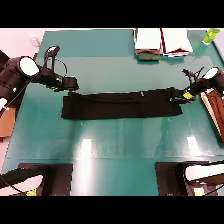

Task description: Fold the shirts.

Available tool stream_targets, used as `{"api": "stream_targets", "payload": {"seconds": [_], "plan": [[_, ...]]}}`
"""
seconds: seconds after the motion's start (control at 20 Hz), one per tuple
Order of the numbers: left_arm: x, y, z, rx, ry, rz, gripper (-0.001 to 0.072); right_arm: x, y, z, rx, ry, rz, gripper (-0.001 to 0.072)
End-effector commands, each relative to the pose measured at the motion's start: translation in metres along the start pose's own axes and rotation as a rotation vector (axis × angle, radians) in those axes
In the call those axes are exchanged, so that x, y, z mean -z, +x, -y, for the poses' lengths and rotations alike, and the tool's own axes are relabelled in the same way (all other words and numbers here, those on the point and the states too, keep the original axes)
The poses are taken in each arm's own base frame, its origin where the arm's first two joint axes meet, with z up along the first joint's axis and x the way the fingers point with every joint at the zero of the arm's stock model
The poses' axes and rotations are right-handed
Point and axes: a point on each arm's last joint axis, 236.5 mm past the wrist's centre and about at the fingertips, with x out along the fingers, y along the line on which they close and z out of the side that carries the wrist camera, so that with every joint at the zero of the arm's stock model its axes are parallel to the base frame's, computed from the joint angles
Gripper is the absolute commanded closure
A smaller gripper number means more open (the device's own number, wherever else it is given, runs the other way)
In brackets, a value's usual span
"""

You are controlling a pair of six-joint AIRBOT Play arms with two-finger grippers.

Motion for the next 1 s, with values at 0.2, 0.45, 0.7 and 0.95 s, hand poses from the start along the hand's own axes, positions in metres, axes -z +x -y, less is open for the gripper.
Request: {"api": "stream_targets", "payload": {"seconds": [0.2, 0.45, 0.7, 0.95], "plan": [[-0.009, 0.013, 0.052, 0.069, 0.072, 0.085, 0.0679, -0.003, 0.006, -0.008, 0.007, -0.035, 0.008, 0.069], [0.011, 0.066, 0.095, 0.13, 0.088, 0.022, 0.068, -0.011, -0.043, -0.027, 0.013, -0.079, 0.113, 0.0693], [0.028, 0.135, 0.154, 0.196, 0.141, -0.065, 0.068, -0.014, -0.124, -0.089, -0.006, -0.208, 0.202, 0.0692], [0.047, 0.183, 0.196, 0.229, 0.207, -0.135, 0.068, -0.007, -0.178, -0.157, -0.034, -0.318, 0.316, 0.0692]]}}
